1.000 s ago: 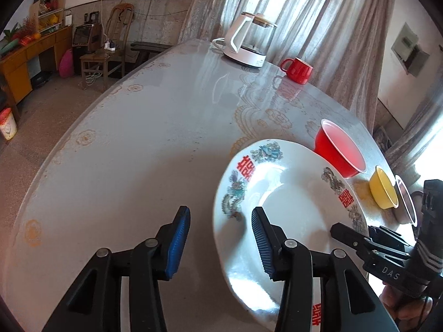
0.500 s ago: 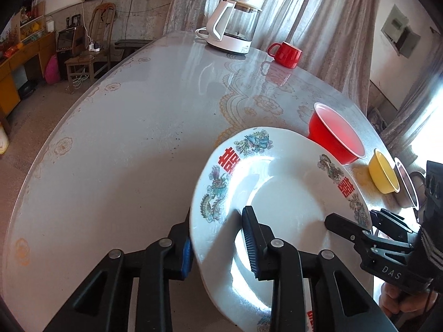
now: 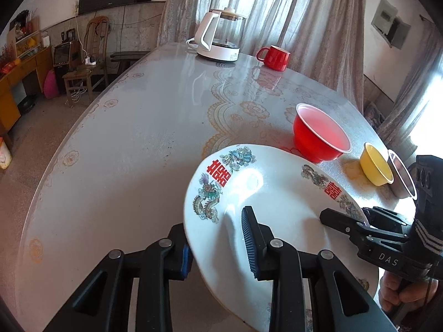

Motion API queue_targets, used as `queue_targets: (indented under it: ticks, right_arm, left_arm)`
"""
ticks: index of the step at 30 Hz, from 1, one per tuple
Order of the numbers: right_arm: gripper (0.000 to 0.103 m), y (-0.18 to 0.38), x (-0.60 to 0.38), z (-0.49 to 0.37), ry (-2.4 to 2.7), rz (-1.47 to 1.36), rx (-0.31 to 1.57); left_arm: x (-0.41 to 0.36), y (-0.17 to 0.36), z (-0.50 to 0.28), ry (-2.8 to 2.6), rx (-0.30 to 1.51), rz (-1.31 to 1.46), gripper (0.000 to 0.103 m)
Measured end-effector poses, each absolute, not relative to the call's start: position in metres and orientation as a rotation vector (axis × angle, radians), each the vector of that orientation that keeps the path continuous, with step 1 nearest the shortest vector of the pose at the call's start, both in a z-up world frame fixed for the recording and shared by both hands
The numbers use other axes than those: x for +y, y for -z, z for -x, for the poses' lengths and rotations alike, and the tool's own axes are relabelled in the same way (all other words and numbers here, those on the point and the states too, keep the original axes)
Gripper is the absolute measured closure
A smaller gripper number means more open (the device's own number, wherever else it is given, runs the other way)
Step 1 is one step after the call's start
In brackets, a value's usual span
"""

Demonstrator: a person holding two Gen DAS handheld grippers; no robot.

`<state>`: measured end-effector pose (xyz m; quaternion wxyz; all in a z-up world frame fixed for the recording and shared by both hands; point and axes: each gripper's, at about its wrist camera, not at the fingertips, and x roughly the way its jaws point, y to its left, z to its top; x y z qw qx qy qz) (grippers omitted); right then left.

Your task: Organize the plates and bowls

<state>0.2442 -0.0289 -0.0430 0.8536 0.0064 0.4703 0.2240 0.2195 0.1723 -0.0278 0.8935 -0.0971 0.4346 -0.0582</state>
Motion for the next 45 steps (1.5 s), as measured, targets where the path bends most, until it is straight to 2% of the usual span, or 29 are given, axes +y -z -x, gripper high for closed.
queue_targets:
  ticks: [10, 17, 25, 35, 45]
  right_arm:
    - [0.07, 0.04, -0.035, -0.235, -0.488, -0.004, 0.954]
    - [0.071, 0.045, -0.03, -0.24, -0.467, 0.027, 0.987]
    - [0.066, 0.047, -0.022, -0.248, -0.477, 0.074, 0.995]
    - [0.069, 0.041, -0.026, -0.233, -0.509, 0.068, 0.958]
    - [0.071, 0.017, -0.042, -0.212, -0.497, 0.085, 0.898]
  left_arm:
    - [0.168, 0.032, -0.205, 0.148, 0.891, 0.183, 0.075]
    - [0.181, 0.036, -0.216, 0.083, 0.918, 0.17, 0.071]
    - [0.175, 0.04, -0.228, 0.077, 0.926, 0.126, 0.069]
    - [0.176, 0.023, -0.201, 0.08, 0.856, 0.126, 0.073]
    - [0.168, 0.001, -0.181, 0.122, 0.804, 0.15, 0.073]
